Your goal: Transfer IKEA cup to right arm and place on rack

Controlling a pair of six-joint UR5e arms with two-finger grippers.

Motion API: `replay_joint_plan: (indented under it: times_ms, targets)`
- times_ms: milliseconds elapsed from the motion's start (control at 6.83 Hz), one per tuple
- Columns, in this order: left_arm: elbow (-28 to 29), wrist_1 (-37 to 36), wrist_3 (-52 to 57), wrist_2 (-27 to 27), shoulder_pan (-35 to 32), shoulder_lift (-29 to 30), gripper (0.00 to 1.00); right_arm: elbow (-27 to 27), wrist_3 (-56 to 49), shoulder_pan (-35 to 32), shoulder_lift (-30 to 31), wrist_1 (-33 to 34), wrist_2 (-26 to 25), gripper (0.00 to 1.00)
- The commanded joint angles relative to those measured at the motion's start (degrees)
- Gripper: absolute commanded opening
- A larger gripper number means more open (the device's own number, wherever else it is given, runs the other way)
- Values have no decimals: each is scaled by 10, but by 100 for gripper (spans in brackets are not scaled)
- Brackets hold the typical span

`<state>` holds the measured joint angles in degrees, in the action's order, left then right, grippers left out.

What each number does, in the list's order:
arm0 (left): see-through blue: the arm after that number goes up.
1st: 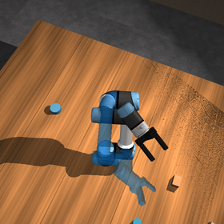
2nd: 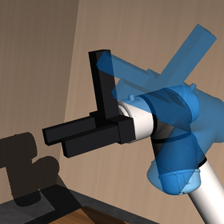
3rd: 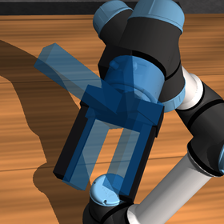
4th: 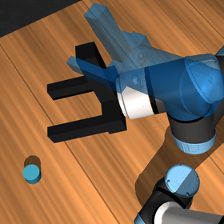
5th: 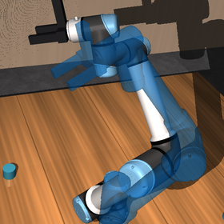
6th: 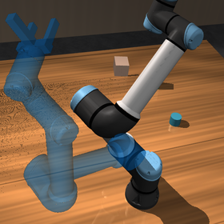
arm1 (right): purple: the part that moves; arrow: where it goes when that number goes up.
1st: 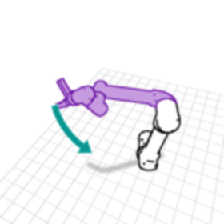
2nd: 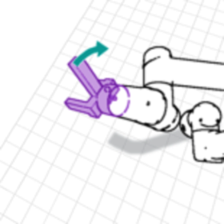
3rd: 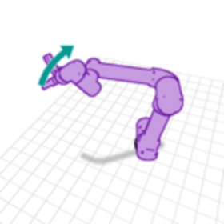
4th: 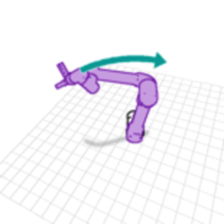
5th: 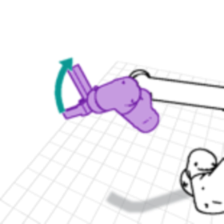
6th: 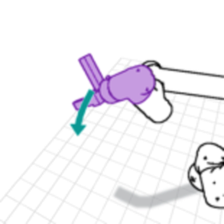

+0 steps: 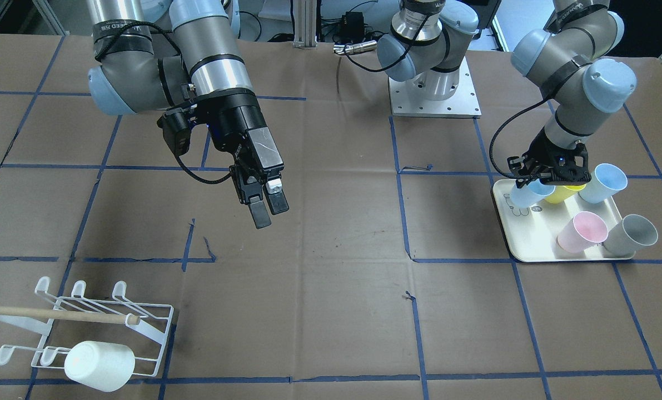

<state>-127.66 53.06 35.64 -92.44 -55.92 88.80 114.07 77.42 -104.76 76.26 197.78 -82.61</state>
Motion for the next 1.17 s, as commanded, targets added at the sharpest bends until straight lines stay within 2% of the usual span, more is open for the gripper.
replay_joint_plan:
  times_ms: [0,146,293,439,585,732,878,1024]
  targets:
    - [98,88,0,24,-3,8,0,7,15,0,0,6,0,100]
    - [189,184,0,65,-12,22,0,8,15,4,-1,18,0,100]
    - [283,259,-1,66,-50,49,0,8,16,3,0,22,-1,100]
    - [355,313,-4,67,-90,77,0,8,16,3,-1,22,-2,100]
    - [405,327,-2,67,-123,101,0,8,15,3,-3,22,-3,100]
    - [427,329,-2,100,-151,114,0,8,14,3,0,16,-5,100]
    - [429,327,-8,184,-171,116,0,8,8,3,-2,10,-5,100]
    - [428,323,-2,227,-183,117,0,9,8,3,-1,9,-5,100]
